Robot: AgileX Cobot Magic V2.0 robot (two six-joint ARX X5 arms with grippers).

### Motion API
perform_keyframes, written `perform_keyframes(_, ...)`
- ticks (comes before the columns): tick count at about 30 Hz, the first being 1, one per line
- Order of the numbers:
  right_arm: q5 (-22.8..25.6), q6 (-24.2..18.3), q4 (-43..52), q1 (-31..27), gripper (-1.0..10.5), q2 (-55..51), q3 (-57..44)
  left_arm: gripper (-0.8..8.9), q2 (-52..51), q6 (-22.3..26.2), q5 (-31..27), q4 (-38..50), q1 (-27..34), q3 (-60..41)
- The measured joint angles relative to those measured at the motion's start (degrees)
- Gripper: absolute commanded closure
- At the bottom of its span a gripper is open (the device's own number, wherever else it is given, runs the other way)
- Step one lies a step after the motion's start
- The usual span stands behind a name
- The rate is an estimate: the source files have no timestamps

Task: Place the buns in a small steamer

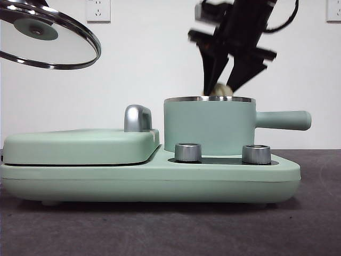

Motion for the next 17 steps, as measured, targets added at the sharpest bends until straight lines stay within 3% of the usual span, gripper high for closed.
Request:
perform_keyframes(7,0.0,-0.2,-1.1,0.0,7.3,2.4,0.0,7.99,0.0,0.0,0.0,0.0,0.0,0.0)
perform_keyframes(17,-0.3,-0.4,-2.1,0.4,5.6,3.9,0.2,7.99,0.0,0.0,0.0,-0.1,0.0,0.0)
